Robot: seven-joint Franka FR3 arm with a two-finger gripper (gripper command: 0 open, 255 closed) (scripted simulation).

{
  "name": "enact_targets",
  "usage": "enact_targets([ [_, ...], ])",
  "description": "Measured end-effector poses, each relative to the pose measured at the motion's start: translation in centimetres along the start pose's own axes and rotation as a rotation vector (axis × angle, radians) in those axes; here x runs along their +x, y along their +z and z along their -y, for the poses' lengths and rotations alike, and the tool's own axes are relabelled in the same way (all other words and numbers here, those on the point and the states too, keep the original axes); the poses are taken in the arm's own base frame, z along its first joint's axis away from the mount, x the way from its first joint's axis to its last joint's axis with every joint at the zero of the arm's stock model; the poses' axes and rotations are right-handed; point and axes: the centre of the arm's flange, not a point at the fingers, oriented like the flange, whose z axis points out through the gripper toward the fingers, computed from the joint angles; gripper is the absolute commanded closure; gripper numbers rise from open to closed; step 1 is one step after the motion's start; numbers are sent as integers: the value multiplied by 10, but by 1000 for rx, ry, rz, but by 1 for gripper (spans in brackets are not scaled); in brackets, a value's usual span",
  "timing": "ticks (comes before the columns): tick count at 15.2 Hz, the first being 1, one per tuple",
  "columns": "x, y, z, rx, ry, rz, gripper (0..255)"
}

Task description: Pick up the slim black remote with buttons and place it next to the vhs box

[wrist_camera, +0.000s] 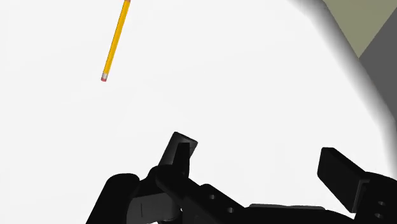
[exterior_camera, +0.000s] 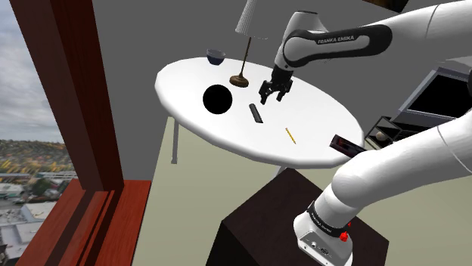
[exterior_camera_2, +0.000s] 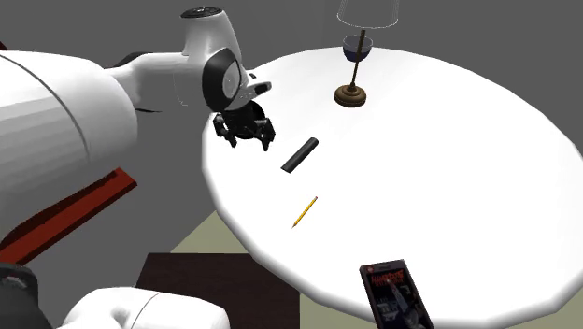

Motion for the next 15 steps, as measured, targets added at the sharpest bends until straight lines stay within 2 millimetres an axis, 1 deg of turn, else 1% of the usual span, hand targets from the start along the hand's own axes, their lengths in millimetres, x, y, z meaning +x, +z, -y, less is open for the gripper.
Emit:
enact_targets([
  [1, 9, 7, -5, -1, 23, -6, 0],
  [4, 28, 37, -16, -4, 92, -22, 0],
  [7, 53, 60, -30, -7, 161, -40, 0],
  [9, 69, 79, -38, -9, 206, -51, 0],
  [10, 79, 87, -43, -10, 230, -57, 0],
  [11, 84, 95, -48, -11, 253, -62, 0],
  [12, 95, 104, -54, -12, 276, -69, 0],
  [14, 107, 122, -64, -14, 321, -80, 0],
  [15, 115, 127, -70, -15, 344, -85, 0],
])
